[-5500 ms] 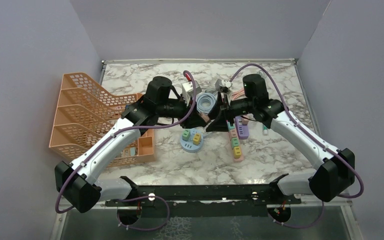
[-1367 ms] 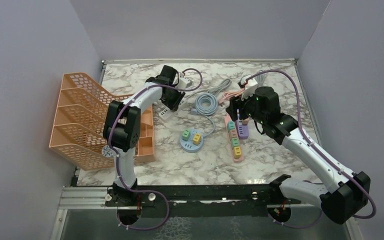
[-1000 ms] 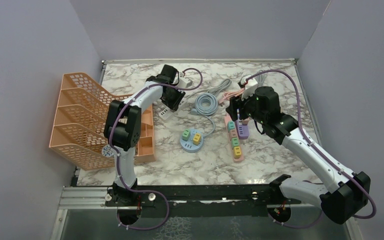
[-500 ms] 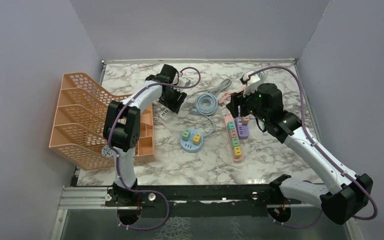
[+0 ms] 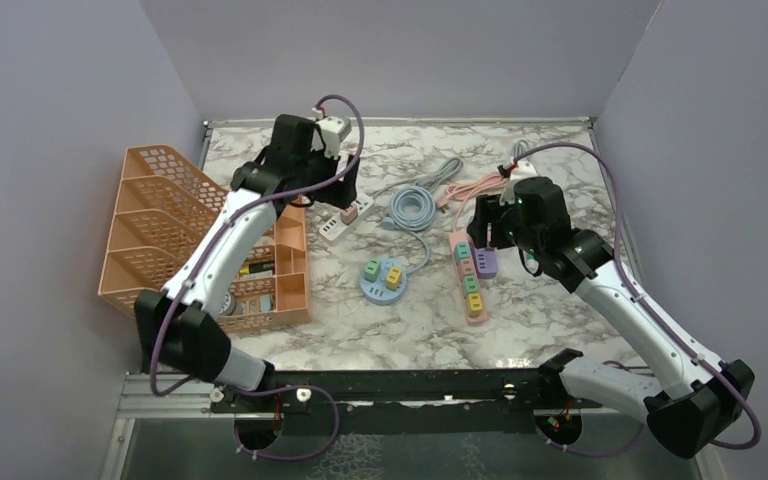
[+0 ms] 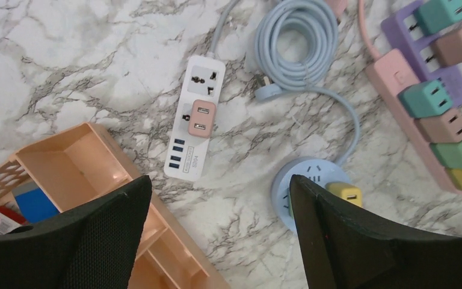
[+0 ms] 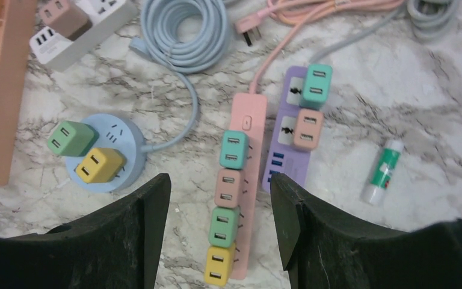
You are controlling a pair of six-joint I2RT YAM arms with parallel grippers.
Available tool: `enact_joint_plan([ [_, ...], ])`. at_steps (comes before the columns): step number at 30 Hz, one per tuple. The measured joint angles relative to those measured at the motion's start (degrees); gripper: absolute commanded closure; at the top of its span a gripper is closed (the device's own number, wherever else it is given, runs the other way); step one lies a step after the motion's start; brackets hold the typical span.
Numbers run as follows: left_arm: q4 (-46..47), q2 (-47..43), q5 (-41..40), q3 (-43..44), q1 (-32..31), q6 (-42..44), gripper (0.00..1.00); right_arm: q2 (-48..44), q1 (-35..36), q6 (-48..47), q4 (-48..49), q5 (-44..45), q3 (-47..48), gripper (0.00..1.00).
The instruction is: Insert the plug
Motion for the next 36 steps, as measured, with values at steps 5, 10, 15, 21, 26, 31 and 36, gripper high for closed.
enact_joint_plan([
  [5, 4.46, -13.99, -0.13, -11.15, 0.00, -6.54, 0.06, -4.17, 0.00, 4.57, -7.19, 4.90, 0.63, 0.24],
  [10, 6.23, -25.66, -0.52, -18.25, -0.02, -12.09, 0.01, -12.15, 0.00, 7.63, -13.53, 9.05, 5.03, 0.12],
  [15, 6.32, -36.48, -3.10, -23.71, -0.02, -15.02, 0.01, -17.11, 0.00, 10.16, -20.72, 12.79, 8.98, 0.08],
  [21, 2.14, -46.47, -8.02, -28.81, 0.00, -15.58, 0.01, -21.53, 0.00, 13.55, -30.16, 15.02, 11.28, 0.03],
  [26, -0.24, -54.45, -10.34, -30.01, -0.02, -16.63, 0.01, -25.62, 0.00, 14.56, -34.32, 15.56, 13.29, 0.02],
  [31, -0.92, -60.87, -11.91, -29.09, -0.02, -17.09, 0.01, -27.80, 0.00, 15.19, -36.61, 16.39, 14.73, 0.02],
  [36, -1.68, -63.58, -13.92, -28.17, -0.02, -17.25, 0.01, -29.73, 0.00, 15.17, -36.83, 17.40, 16.68, 0.02],
])
